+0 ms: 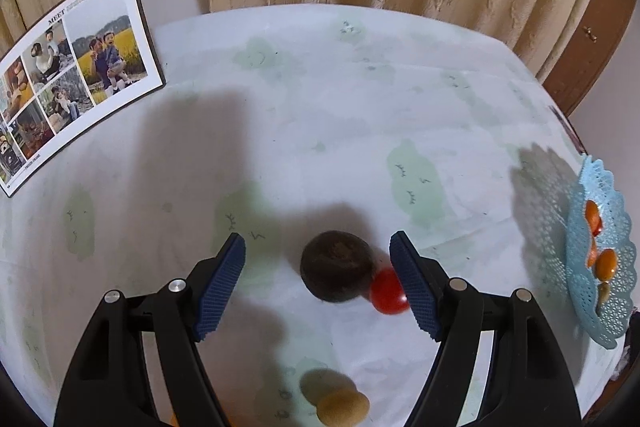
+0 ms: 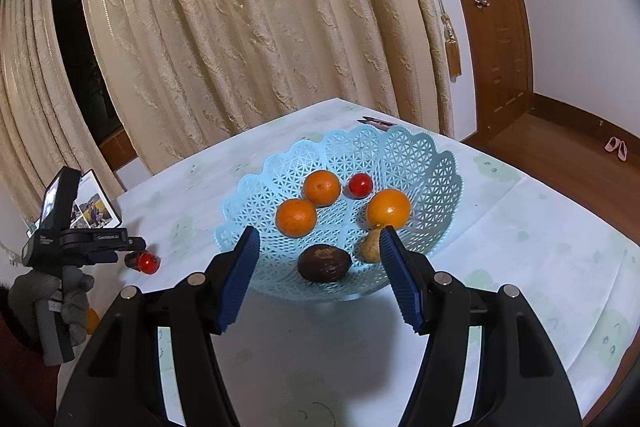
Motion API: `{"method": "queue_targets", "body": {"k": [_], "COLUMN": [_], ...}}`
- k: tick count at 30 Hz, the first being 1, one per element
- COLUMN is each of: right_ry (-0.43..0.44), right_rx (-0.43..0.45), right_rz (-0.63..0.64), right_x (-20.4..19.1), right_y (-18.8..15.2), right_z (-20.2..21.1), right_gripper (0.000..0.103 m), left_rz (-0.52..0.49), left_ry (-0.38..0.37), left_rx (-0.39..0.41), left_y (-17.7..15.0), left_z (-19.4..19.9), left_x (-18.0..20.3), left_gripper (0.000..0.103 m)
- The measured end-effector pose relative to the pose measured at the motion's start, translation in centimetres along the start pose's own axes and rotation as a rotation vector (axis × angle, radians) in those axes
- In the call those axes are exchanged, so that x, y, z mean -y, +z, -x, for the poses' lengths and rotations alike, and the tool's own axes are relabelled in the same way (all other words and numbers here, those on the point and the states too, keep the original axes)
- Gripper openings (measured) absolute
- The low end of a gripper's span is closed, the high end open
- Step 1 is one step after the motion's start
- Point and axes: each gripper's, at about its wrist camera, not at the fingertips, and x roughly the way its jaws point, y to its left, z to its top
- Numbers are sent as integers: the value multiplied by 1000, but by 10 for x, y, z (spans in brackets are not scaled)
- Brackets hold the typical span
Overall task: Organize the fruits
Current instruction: 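Move both grippers back over the remaining fruit on the table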
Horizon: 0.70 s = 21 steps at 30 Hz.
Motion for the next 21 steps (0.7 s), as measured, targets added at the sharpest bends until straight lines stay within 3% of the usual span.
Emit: {"method": "queue_targets", "body": {"k": [3,12,21], "right_ry": [3,19,29], "right_rx": [-3,-17,-29], "right_rz": [3,18,26], "right_x": [-2,-8,-13], "right_y": [-1,-2,-3], "right_z": [-1,-5,-9], "right_gripper": [64,64,64], "left_rz": [-7,-2,-12], "left_ry": [12,21,37], "left_rx": [-11,0,22], "left_y": [-1,-1,-8], "left_z": [-5,1,13], "left_x": [-1,-18,-34], "left_gripper": [75,88,89]}}
